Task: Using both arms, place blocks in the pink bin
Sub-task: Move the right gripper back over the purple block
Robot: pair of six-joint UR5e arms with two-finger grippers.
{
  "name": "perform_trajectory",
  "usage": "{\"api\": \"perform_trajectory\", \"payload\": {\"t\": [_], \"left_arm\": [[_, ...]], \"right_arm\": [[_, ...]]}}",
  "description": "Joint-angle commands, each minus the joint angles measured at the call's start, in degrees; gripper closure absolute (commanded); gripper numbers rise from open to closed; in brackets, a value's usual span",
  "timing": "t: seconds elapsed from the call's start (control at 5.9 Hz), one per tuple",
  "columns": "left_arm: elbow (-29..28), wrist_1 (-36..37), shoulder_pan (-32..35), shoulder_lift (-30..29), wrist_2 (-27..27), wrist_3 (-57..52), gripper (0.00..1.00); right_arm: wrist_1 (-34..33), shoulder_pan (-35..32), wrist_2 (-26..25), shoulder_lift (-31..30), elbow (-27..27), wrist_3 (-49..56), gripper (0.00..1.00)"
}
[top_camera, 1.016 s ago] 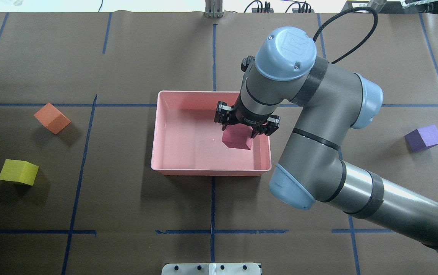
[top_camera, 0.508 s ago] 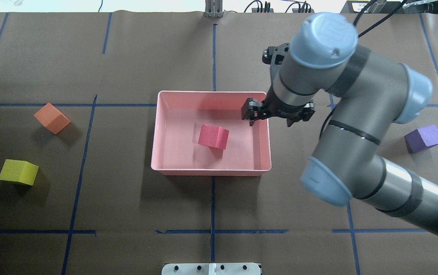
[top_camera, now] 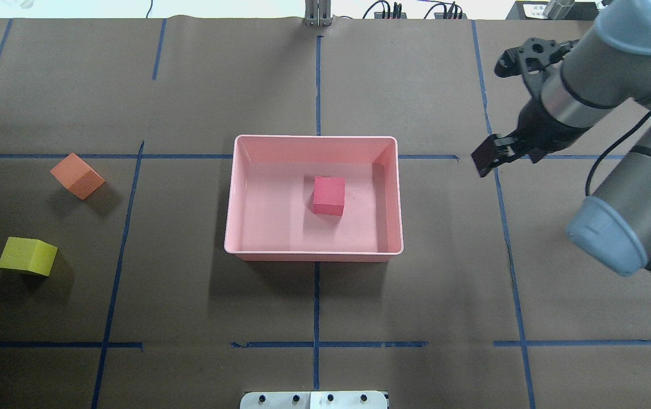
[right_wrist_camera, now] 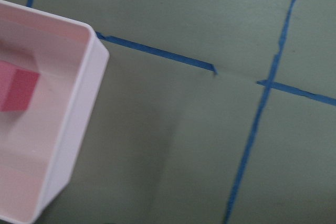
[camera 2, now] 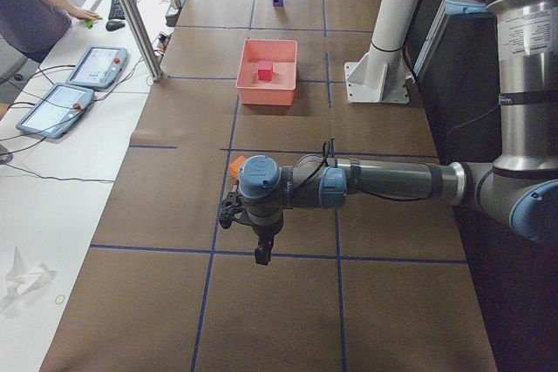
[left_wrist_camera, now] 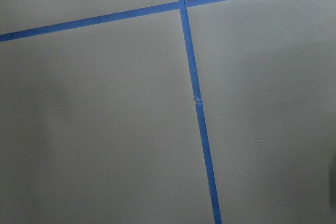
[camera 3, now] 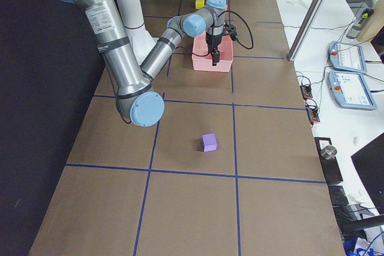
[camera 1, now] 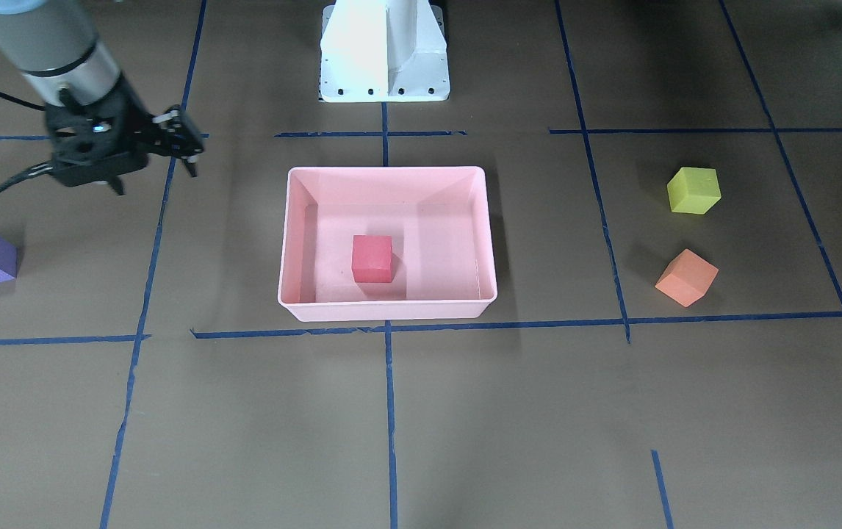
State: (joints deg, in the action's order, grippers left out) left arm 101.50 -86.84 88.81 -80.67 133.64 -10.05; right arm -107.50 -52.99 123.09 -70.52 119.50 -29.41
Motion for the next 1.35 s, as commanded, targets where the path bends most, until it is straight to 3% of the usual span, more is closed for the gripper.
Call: {"api": "perform_trajectory", "payload": {"t": [0.0,0.17,0.51,0.85,1.19], "left_arm": [[0.0,-2.0,-1.3,-3.4,0.0,0.3,0.00],[-0.2,-5.8,-2.5,-4.6,0.0,0.5,0.00],[-0.6,-8.9,-2.6,-4.6,0.0,0.6,0.00],[-0.4,-9.0,-2.5,-4.6,0.0,0.6,0.00],[-0.3,-9.0,-2.6,-4.6,0.0,0.6,0.00]], "right_arm": [[0.1,-10.0,3.5,-9.6,0.2,19.4,0.00],[0.4,-12.0,4.0,-14.7,0.0,25.0,0.00],[20.1,-12.0,4.0,-22.5,-8.8,23.7,0.00],[36.4,-12.0,3.8,-24.6,-19.2,18.4,0.00],[37.8,-11.6,3.5,-24.4,-23.6,18.5,0.00]]}}
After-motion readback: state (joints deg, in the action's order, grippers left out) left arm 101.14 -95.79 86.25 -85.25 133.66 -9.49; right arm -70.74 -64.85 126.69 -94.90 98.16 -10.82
